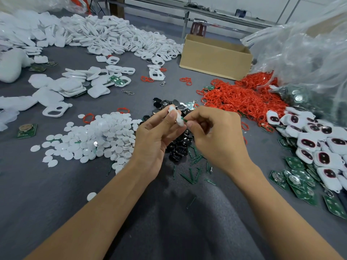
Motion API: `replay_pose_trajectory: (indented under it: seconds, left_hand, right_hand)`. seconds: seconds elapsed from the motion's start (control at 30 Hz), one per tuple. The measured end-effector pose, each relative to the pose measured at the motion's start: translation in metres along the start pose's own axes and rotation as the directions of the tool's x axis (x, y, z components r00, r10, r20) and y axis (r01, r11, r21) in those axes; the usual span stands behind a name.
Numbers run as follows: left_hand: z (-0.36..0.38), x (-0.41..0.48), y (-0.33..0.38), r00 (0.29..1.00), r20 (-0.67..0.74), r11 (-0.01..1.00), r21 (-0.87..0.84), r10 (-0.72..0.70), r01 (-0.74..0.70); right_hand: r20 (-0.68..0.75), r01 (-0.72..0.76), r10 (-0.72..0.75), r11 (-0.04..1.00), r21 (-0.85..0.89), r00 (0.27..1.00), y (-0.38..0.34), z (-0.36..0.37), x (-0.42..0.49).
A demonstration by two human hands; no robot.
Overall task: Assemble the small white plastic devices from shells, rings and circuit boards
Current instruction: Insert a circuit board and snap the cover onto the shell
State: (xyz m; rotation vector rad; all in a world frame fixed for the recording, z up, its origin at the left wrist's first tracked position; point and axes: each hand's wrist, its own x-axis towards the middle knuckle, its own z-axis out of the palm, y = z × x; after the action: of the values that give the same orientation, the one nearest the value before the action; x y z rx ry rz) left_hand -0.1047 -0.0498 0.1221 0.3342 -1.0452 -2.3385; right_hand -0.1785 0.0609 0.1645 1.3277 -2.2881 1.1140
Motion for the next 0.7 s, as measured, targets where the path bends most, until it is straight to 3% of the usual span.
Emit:
replay_pose_trajectory:
  seconds: [0.43,0.7]
  left_hand:
    - [-0.0023,-0.0018,0.0015,0.983,0.180,0.999,0.003,-0.037,0.037]
    - [-0.0017,0.0010,0.0006,0.995,0.103,1.000,0.021,-0.013,0.010]
  right_hand:
    - [0.000,0.138,-0.138,0.988,-0.077,0.990,-0.0029,-0.0074,0.0009]
    - [0.039,0.157,-0.153,0.978,-0.138,0.988,-0.0005,-0.0094,0.0027]
